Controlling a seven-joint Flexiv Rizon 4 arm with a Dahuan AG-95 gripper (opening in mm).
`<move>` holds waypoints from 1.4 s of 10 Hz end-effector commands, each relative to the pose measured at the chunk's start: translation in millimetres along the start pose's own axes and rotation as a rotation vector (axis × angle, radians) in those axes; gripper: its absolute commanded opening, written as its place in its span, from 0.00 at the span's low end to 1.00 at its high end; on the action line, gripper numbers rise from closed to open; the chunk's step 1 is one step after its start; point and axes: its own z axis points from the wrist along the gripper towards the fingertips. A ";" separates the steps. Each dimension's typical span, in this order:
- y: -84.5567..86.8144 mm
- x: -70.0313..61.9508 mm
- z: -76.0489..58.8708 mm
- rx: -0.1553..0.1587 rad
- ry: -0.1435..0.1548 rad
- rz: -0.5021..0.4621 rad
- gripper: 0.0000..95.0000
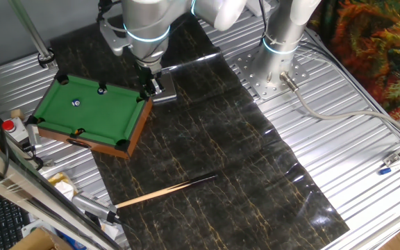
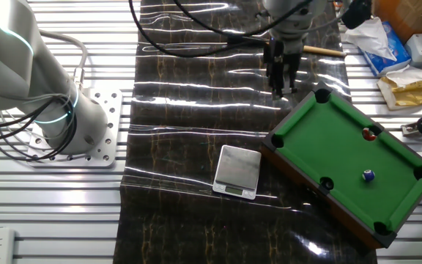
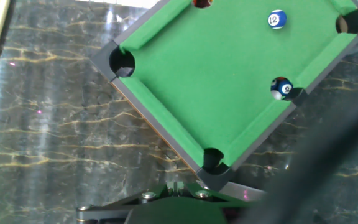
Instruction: Hit the pool ball
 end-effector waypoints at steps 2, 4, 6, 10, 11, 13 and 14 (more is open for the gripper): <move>-0.5 -12.9 -7.2 -0.013 0.012 0.010 0.00; -0.9 -20.2 -9.3 -0.013 0.017 0.010 0.00; -0.9 -20.2 -9.3 -0.021 0.017 0.019 0.00; 38.2 -28.9 0.1 -0.081 0.018 0.117 0.00; 57.5 -32.4 4.0 -0.080 0.017 0.120 0.00; 57.7 -37.5 3.1 -0.085 0.017 0.083 0.00; 57.7 -37.5 3.1 -0.085 0.015 0.081 0.00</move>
